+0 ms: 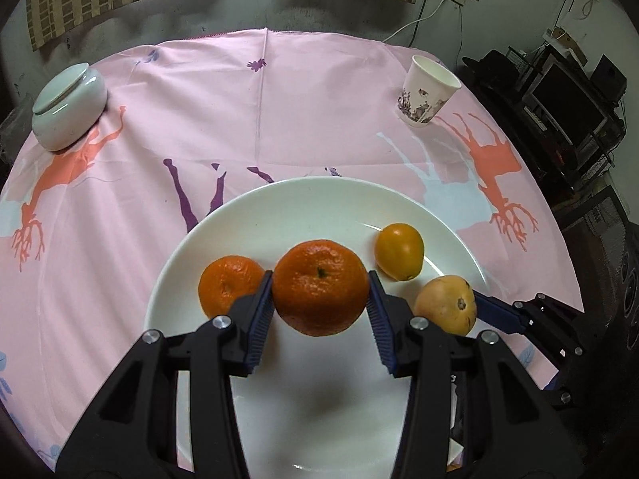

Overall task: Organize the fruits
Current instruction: 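Place the orange and the pear on the white plate, releasing both, then grasp a red plum with the left gripper while the right grasps a dark plum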

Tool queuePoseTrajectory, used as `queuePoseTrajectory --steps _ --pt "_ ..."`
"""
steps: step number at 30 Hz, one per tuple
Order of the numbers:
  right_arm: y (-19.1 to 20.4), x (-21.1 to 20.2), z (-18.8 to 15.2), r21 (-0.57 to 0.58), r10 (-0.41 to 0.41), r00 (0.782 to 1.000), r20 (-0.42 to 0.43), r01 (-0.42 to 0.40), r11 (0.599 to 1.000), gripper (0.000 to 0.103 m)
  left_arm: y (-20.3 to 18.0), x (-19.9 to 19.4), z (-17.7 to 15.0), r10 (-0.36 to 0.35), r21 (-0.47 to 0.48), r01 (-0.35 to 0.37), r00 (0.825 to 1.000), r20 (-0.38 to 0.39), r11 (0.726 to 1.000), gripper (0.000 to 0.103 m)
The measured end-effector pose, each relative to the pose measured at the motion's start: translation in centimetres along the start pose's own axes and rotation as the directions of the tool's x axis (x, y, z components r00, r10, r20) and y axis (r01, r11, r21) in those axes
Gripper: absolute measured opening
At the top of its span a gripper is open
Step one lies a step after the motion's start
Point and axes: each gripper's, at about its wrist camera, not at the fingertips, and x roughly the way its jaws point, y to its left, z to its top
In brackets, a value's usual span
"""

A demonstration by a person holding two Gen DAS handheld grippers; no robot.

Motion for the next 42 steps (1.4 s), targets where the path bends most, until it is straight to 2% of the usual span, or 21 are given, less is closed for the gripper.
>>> queuePoseTrajectory --steps 11,12,13,14,16,20,23,25,26,27,28,30,33,36,39,40,41,42 --pt "0.2 1.7 0.6 -0.015 0.002 1.000 -0.028 -0.003 1.000 0.046 -0.4 2.0 0.8 0.003 0.008 -0.003 1.000 -0.015 1.000 0.047" --pt "0.3 1.8 0.6 -0.021 -0.005 0.999 -0.035 0.004 1.000 0.051 -0.4 1.9 0.8 0.007 0.006 -0.007 1.000 -0.008 1.000 0.050" --pt "0.4 1.7 0.6 -0.029 -0.018 0.999 -0.029 0.017 0.999 0.053 -0.4 1.6 0.9 0.011 0.003 -0.011 1.000 0.002 1.000 0.062" --pt "0.5 1.4 0.6 -0.040 -0.036 0.999 -0.014 0.035 0.999 0.062 -0.4 1.1 0.9 0.003 0.000 -0.003 1.000 0.015 1.000 0.071" --pt "0.9 0.4 0.5 -0.064 -0.053 0.998 0.027 0.054 0.996 0.065 -0.2 -0.4 0.9 0.008 -0.004 -0.008 0.999 0.047 1.000 0.076" --pt "1.2 -2.9 -0.4 -0.071 -0.027 0.999 0.044 0.030 0.997 0.065 0.7 -4.8 -0.1 -0.017 -0.019 0.019 0.995 0.098 1.000 0.078" --pt "1.5 -6.3 -2.7 -0.070 0.003 0.999 0.047 0.000 0.998 0.065 1.5 -9.1 -3.0 -0.033 -0.019 0.037 0.988 0.153 0.999 0.088" --pt "1.8 -8.6 -5.0 -0.072 0.021 0.998 0.059 -0.017 0.997 0.068 1.6 -11.8 -6.0 -0.021 0.011 0.019 0.981 0.194 1.000 0.090" --pt "2.0 -9.8 -6.4 -0.072 0.028 0.997 0.068 -0.023 0.997 0.080 1.7 -12.9 -7.6 -0.016 0.030 0.010 0.977 0.213 1.000 0.093" --pt "2.2 -11.0 -8.2 -0.069 0.028 0.996 0.084 -0.022 0.997 0.097 1.8 -13.7 -9.4 -0.008 0.040 -0.002 0.974 0.228 0.999 0.094" --pt "2.5 -12.1 -9.9 -0.065 0.024 0.994 0.105 -0.018 0.998 0.102 2.0 -14.4 -11.4 0.005 0.043 -0.016 0.972 0.237 0.999 0.094" --pt "2.9 -13.7 -13.4 -0.050 0.003 0.991 0.134 0.003 0.999 0.102 2.5 -15.2 -15.1 0.023 0.036 -0.033 0.969 0.247 0.999 0.094" --pt "2.9 -14.8 -18.0 0.020 -0.011 0.991 0.133 0.008 1.000 0.102 3.1 -15.9 -20.9 0.057 0.005 -0.060 0.963 0.264 0.998 0.096" --pt "2.9 -15.4 -20.6 0.089 -0.015 0.987 0.159 0.001 0.996 0.102 3.3 -15.7 -25.3 0.119 -0.022 -0.118 0.956 0.268 0.993 0.097" --pt "2.6 -15.2 -21.1 0.102 -0.055 0.983 0.172 0.037 0.994 0.101 3.3 -15.1 -27.4 0.153 -0.008 -0.156 0.960 0.234 0.988 0.097" --pt "2.6 -15.1 -21.1 0.094 -0.074 0.982 0.173 0.058 0.994 0.099 3.3 -15.1 -27.7 0.163 -0.002 -0.167 0.959 0.230 0.986 0.097" --pt "2.5 -14.8 -20.9 0.083 -0.086 0.982 0.170 0.073 0.994 0.089 3.3 -15.2 -27.9 0.170 -0.001 -0.174 0.958 0.230 0.985 0.097" --pt "2.4 -14.4 -20.7 0.078 -0.088 0.983 0.163 0.076 0.994 0.074 3.5 -15.4 -28.2 0.171 -0.006 -0.174 0.958 0.230 0.985 0.097"
